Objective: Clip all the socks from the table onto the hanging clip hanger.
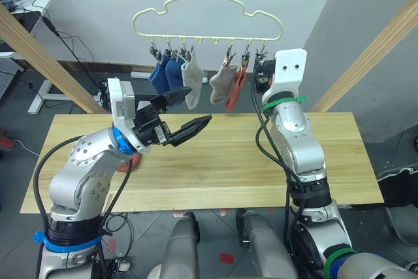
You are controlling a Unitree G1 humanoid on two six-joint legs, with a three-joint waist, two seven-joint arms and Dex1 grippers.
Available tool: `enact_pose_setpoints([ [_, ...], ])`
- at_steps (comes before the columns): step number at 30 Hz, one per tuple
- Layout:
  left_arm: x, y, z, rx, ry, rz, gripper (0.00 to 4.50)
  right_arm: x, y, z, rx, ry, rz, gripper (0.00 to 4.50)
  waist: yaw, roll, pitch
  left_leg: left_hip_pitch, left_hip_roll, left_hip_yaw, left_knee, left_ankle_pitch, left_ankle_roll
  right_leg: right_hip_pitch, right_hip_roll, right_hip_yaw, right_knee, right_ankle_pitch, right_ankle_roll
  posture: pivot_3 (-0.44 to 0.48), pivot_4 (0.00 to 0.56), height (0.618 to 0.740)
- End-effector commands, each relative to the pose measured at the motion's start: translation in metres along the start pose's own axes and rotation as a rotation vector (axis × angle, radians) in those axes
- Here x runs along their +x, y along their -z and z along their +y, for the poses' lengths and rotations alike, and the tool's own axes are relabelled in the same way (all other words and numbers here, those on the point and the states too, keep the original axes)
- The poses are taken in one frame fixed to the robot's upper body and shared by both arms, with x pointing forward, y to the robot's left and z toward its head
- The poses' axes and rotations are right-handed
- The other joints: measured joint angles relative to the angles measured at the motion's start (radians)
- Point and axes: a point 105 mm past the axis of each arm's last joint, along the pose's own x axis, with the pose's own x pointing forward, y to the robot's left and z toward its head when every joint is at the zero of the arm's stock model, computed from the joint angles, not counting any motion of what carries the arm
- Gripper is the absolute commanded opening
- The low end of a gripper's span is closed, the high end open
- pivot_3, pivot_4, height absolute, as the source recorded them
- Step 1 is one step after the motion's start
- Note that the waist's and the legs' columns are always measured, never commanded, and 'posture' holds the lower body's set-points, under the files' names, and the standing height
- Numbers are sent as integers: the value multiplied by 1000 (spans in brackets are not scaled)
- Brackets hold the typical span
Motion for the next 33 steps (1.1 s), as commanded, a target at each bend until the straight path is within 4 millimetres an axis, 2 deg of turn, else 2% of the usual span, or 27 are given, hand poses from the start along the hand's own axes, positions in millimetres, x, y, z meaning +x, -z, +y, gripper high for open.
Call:
enact_pose_setpoints([
  [1, 3, -10, -3, 40, 14, -36, 4500, 1, -13, 0, 7, 10, -56, 2862, 0, 0, 0, 0, 0, 0, 0, 0, 0, 0, 0, 0, 0, 0, 0, 17, 330, 740],
  [33, 4, -9, -4, 41, 11, -38, 4500, 9, -16, 0, 4, 30, -70, 2862, 0, 0, 0, 0, 0, 0, 0, 0, 0, 0, 0, 0, 1, 0, 0, 24, 328, 740],
])
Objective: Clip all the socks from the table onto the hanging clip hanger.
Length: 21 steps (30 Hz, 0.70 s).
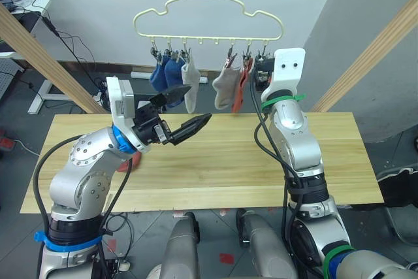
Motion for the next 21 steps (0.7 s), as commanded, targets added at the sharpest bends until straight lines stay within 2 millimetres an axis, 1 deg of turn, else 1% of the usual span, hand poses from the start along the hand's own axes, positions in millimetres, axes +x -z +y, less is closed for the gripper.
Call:
enact_pose_setpoints([
  [1, 3, -7, -5, 29, 23, -28, 4500, 2, -20, -1, 2, 14, -77, 2862, 0, 0, 0, 0, 0, 0, 0, 0, 0, 0, 0, 0, 0, 0, 0, 24, 328, 740],
  [10, 3, -7, -5, 31, 18, -27, 4500, 4, -26, 9, 42, -27, -90, 2862, 0, 0, 0, 0, 0, 0, 0, 0, 0, 0, 0, 0, 0, 0, 0, 25, 331, 740],
  [21, 3, -5, -6, 28, 17, -25, 4500, 4, -28, 9, 47, -23, -94, 2862, 0, 0, 0, 0, 0, 0, 0, 0, 0, 0, 0, 0, 1, 0, 0, 25, 332, 740],
])
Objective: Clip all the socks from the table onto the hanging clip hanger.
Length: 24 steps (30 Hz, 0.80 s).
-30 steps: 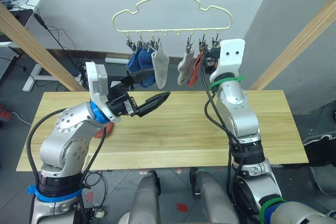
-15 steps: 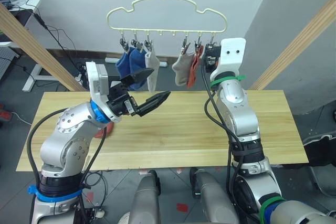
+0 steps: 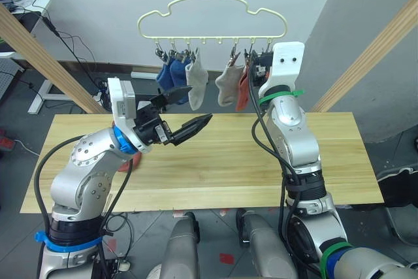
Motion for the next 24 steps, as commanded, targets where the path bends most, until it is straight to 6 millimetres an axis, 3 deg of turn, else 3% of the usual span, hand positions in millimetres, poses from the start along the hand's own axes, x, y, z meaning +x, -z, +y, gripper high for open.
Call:
enact_pose_setpoints([
  [1, 2, -7, -6, 33, 15, -28, 4500, 1, -18, 2, 18, -7, -69, 2664, 0, 0, 0, 0, 0, 0, 0, 0, 0, 0, 0, 0, 0, 0, 0, 27, 333, 740],
  [3, 2, -7, -6, 33, 16, -27, 4500, 1, -18, 2, 18, -8, -68, 2192, 0, 0, 0, 0, 0, 0, 0, 0, 0, 0, 0, 0, 0, 0, 0, 27, 332, 740],
  [6, 2, -6, -5, 35, 15, -26, 4500, 1, -17, 3, 17, -7, -65, 1143, 0, 0, 0, 0, 0, 0, 0, 0, 0, 0, 0, 0, 0, 0, 0, 28, 333, 740],
  [20, 2, -5, -6, 34, 14, -22, 4500, 1, -18, 1, 12, -12, -65, 1143, 0, 0, 0, 0, 0, 0, 0, 0, 0, 0, 0, 0, 0, 0, 0, 29, 335, 740],
  [24, 2, -3, -6, 36, 10, -17, 4500, 0, -19, -8, 37, -45, -42, 1143, 0, 0, 0, 0, 0, 0, 0, 0, 0, 0, 0, 0, 0, 0, 0, 24, 334, 740],
])
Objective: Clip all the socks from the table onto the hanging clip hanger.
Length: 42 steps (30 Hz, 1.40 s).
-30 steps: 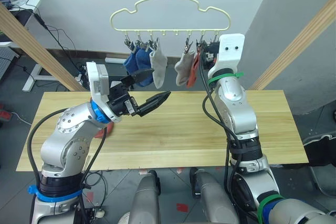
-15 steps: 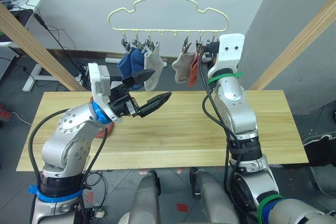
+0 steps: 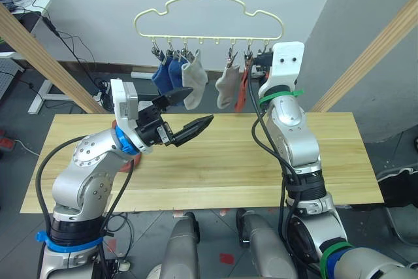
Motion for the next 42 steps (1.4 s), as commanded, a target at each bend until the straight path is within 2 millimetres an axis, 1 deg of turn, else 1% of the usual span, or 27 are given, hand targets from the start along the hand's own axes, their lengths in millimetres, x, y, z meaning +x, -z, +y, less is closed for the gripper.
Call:
enact_pose_setpoints([
  [1, 1, -6, -5, 34, 10, -30, 4500, -1, -20, -10, 41, -26, -44, 1143, 0, 0, 0, 0, 0, 0, 0, 0, 0, 0, 0, 0, 0, 0, 0, 24, 334, 740],
  [5, 1, -5, -5, 36, 6, -30, 4500, -2, -23, -15, 61, -59, -31, 533, 1, 0, 0, 0, 0, 0, 0, 0, 0, 0, 0, 0, 0, 0, 0, 14, 331, 740],
  [6, 1, -5, -6, 35, 6, -29, 4500, -3, -22, -12, 73, -99, -17, 262, 1, 0, 0, 0, 0, 0, 0, 0, 0, 0, 0, 0, 0, 0, 0, 14, 331, 740],
  [9, 1, -2, -8, 33, 7, -26, 4500, -7, -24, -6, 133, -213, 8, 262, 0, 0, 0, 0, 0, 0, 0, 0, 0, 0, 0, 0, 0, 0, 0, 8, 330, 740],
  [12, 1, 0, -7, 33, -1, -22, 4500, -10, -25, -7, 123, -270, 23, 262, 0, 0, 0, 0, 0, 0, 0, 0, 0, 0, 0, 0, 0, 0, 0, 8, 330, 740],
  [15, -4, 8, -5, 21, -43, 17, 4500, -18, -28, -7, 200, -399, 86, 262, 0, 0, 0, 0, 0, 0, 0, 0, 0, 0, 0, 0, 0, 0, 0, -4, 325, 740],
  [16, -9, 18, -1, 2, -86, 71, 4500, -20, -29, -10, 227, -451, 127, 262, 0, 0, 0, 0, 0, 0, 0, 0, 0, 1, 0, 0, 0, 0, 0, -4, 325, 740],
  [18, -20, 33, 8, -2, -169, 154, 4500, -23, -30, -16, 286, -500, 196, 262, 0, 0, 0, 0, 0, 0, 1, 0, 0, 1, 0, 0, 0, 0, 0, -6, 324, 740],
  [22, -39, 52, 22, 35, -297, 253, 4500, -26, -32, -20, 401, -545, 284, 262, -1, 0, 0, 1, 0, 0, 1, 0, 0, 1, 0, 0, 1, 0, 0, -5, 323, 740],
  [23, -50, 60, 34, 62, -376, 299, 4500, -27, -33, -19, 446, -572, 308, 262, -2, 0, 0, 2, 0, 0, 1, 0, 0, 1, 0, 0, 2, 0, 0, -7, 321, 740],
  [24, -69, 67, 54, 107, -501, 351, 4500, -29, -35, -16, 500, -601, 331, 262, -3, 0, 0, 2, 0, 0, 1, 0, 0, 1, 0, 1, 3, 0, 0, -5, 320, 740],
  [25, -83, 70, 66, 140, -582, 383, 4500, -30, -36, -14, 535, -620, 346, 262, -4, 0, 0, 3, 0, 1, 1, 0, 0, 1, 1, 1, 4, 0, 0, -2, 321, 740],
  [26, -91, 72, 74, 163, -631, 401, 4500, -30, -37, -12, 557, -632, 357, 262, -5, 0, 0, 4, 0, 1, 1, 0, 0, 1, 1, 1, 5, 0, 0, -2, 321, 740],
  [28, -116, 85, 91, 165, -749, 477, 4500, -30, -38, -10, 553, -632, 365, 262, -5, 0, 0, 5, 1, 2, 1, 0, 0, 1, 1, 2, 7, 0, 0, 3, 326, 740],
  [30, -130, 93, 100, 152, -814, 516, 4500, -29, -37, -8, 546, -632, 372, 262, -3, 0, 0, 5, 1, 2, 1, 0, 0, 0, 1, 2, 7, -1, 0, 6, 329, 740],
  [32, -134, 96, 104, 151, -835, 523, 4500, -29, -37, -8, 546, -634, 376, 262, -3, 0, 0, 4, 0, 2, 1, 0, 0, 0, 1, 2, 7, -1, 0, 8, 333, 740],
  [36, -159, 112, 124, 107, -929, 595, 4500, -28, -33, -8, 538, -619, 392, 262, 2, 0, 0, 4, -1, 2, 1, 0, 0, 0, -1, 2, 6, -1, 0, 6, 341, 740],
  [37, -164, 119, 127, 83, -928, 626, 4500, -28, -33, -9, 541, -619, 393, 262, 2, 0, 0, 4, -1, 2, 1, 0, 0, 0, -1, 1, 6, -1, 0, 5, 344, 740],
  [38, -166, 126, 129, 61, -919, 655, 4500, -28, -32, -8, 537, -618, 395, 262, 1, 0, 0, 4, 0, 2, 1, 0, 0, 0, -1, 1, 7, -1, 0, 5, 347, 740],
  [40, -169, 135, 130, 40, -905, 685, 4500, -28, -32, -8, 531, -617, 396, 262, -1, 0, 0, 4, 0, 2, 1, 0, 0, 0, 0, 1, 7, -1, 0, 2, 348, 740],
  [42, -166, 146, 132, -15, -888, 682, 4500, -27, -30, -9, 533, -608, 399, 262, -1, 0, 0, 4, 0, 2, 1, 0, 0, 0, 0, 1, 7, -1, 0, -3, 353, 740],
])
